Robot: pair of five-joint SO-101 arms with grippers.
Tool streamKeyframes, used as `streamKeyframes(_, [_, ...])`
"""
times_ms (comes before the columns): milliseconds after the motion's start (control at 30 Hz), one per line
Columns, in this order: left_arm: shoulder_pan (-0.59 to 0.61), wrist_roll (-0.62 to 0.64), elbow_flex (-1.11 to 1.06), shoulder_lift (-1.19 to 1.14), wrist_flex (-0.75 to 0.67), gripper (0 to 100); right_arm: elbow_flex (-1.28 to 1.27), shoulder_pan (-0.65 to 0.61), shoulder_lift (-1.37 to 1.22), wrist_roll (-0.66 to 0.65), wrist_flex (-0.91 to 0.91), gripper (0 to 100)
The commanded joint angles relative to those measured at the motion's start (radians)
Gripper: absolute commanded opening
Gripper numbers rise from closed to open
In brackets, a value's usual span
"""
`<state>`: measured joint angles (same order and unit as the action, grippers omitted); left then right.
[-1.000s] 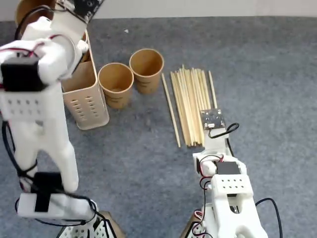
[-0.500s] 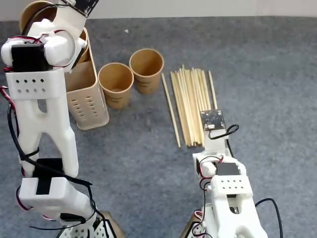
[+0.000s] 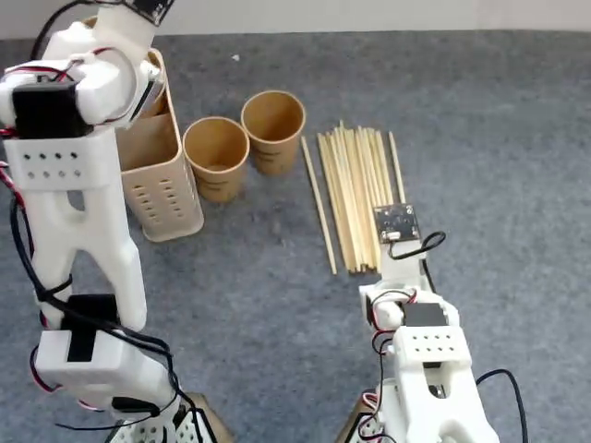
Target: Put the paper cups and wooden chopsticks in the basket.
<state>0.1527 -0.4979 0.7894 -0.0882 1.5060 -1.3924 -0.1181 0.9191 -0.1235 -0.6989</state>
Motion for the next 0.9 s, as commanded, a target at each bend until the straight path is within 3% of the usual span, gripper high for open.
streamKeyframes(0, [-0.018,0.002,-0.079,0.004,-0.132,14,0.005,-0.004,0.001,0.003,0.012,10.5])
streamKeyframes(200, [-0.053,0.037,-0.153,0.019,-0.273,14,0.005,-0.004,0.001,0.003,0.012,10.5])
streamKeyframes(300, [-0.128,0.098,-0.094,0.042,-0.229,14,0.005,-0.004,0.001,0.003,0.015,10.5])
streamKeyframes(433, [-0.331,0.115,-0.113,-0.001,-0.095,14,0.005,-0.004,0.001,0.003,0.015,10.5])
streamKeyframes(533, [-0.417,0.115,-0.133,-0.119,-0.110,14,0.005,-0.004,0.001,0.003,0.015,10.5])
streamKeyframes(867, [-0.435,0.115,-0.038,-0.460,-0.207,14,0.005,-0.002,0.001,0.003,0.015,10.5])
